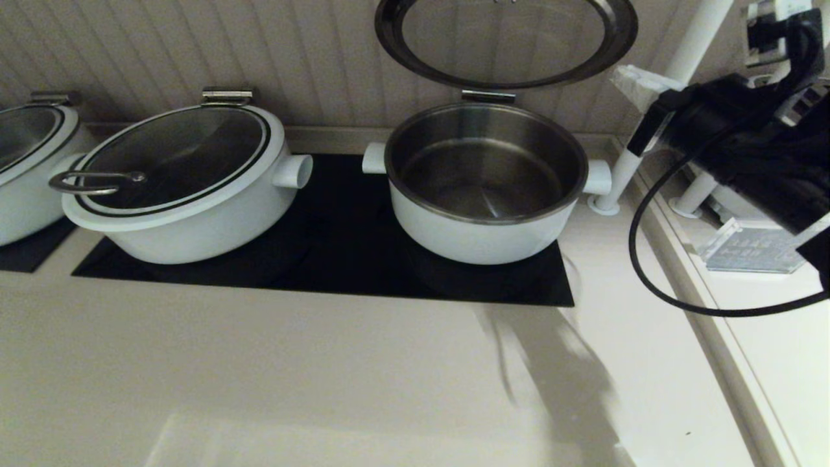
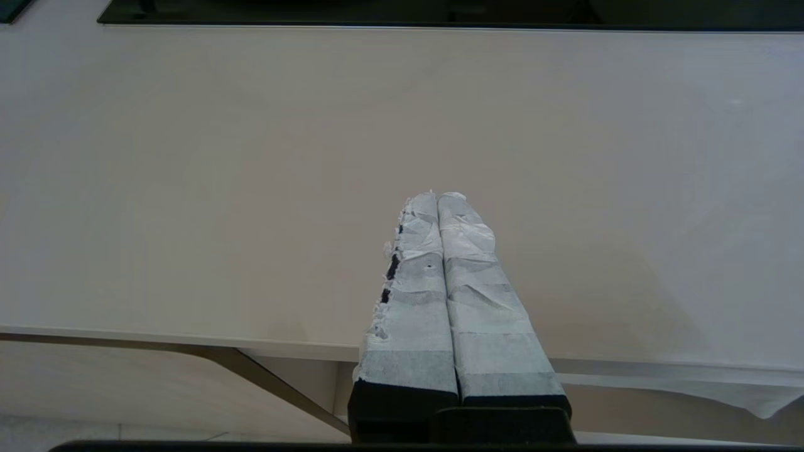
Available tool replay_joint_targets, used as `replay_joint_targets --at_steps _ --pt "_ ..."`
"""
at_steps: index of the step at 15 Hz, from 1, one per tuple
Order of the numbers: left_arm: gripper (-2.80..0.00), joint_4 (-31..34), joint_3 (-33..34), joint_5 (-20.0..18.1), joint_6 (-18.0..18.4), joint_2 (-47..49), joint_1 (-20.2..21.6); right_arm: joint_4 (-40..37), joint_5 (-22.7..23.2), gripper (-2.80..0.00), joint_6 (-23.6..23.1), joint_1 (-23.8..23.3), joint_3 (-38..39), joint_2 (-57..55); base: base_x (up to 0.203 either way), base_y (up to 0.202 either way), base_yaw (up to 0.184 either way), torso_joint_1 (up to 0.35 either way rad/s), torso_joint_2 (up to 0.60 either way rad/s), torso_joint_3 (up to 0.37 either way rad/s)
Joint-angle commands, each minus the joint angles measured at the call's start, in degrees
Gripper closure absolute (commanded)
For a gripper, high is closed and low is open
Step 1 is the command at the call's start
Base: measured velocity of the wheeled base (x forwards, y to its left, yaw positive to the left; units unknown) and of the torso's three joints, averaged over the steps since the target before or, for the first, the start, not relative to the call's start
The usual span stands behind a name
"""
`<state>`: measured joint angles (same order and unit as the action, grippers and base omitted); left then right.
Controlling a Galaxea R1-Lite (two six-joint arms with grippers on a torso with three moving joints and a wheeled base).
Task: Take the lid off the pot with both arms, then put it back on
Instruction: Close the pot lid
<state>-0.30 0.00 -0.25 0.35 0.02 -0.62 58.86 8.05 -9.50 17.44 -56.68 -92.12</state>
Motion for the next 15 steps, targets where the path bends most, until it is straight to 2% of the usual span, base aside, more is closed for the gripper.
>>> replay_joint_targets --at_steps 1,8,15 --pt "0.0 0.0 0.0 0.0 0.0 0.0 0.0 0.1 0.0 0.0 -0.1 0.0 0.3 2.1 0.0 0.0 0.0 0.0 0.0 0.0" --pt "0.0 0.0 0.0 0.0 0.0 0.0 0.0 -5.8 0.2 0.0 0.0 -1.9 -0.3 7.4 0.0 0.0 0.0 0.0 0.0 0.0" --pt "0.0 0.0 0.0 0.0 0.0 0.0 0.0 -8.5 0.4 0.0 0.0 -2.2 -1.5 9.8 0.0 0.0 0.0 0.0 0.0 0.0"
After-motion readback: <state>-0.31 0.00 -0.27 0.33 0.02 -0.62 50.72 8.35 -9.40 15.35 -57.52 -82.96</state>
